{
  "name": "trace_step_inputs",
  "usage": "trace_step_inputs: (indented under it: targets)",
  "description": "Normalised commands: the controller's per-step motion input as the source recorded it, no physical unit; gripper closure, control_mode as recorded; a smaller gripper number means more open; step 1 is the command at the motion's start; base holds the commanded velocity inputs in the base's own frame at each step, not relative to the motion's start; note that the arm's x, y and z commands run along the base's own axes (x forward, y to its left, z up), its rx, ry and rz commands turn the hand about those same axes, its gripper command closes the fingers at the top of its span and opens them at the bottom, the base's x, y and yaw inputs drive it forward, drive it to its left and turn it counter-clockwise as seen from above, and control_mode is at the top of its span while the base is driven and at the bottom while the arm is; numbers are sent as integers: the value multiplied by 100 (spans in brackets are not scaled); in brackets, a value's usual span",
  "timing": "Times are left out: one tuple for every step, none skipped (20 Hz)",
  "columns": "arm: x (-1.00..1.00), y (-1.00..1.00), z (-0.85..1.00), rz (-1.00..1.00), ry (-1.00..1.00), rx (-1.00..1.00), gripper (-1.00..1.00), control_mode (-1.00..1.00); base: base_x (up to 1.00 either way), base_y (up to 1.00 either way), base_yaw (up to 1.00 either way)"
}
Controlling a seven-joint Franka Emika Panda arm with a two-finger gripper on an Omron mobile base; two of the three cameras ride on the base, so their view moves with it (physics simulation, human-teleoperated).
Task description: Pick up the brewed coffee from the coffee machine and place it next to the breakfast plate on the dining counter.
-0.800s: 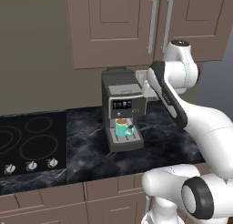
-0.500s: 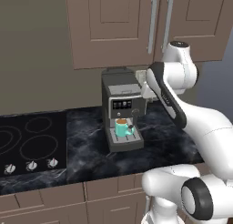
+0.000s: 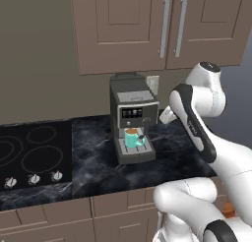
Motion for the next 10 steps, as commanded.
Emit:
trace_step_inputs:
  targets:
    - [-21, 0, -29, 40, -21, 0, -100, -100, 0, 0, 0]
    - [-20, 7, -28, 39, -22, 0, -100, -100, 0, 0, 0]
    - [-19, 12, -27, 38, -22, 0, -100, -100, 0, 0, 0]
    - [-19, 14, -25, 38, -22, 0, -100, -100, 0, 0, 0]
    - [-24, 14, -25, 37, -23, 0, -100, -100, 0, 0, 0]
    - [-28, 8, -14, 37, -20, 2, -100, -100, 0, 0, 0]
    - [-30, 5, -7, 38, -15, 8, -100, -100, 0, 0, 0]
    - [-27, 7, -6, 38, -16, 9, -100, -100, 0, 0, 0]
    - [-26, 3, -12, 37, -19, 10, -100, -100, 0, 0, 0]
    - [-22, 4, -16, 35, -21, 10, -100, -100, 0, 0, 0]
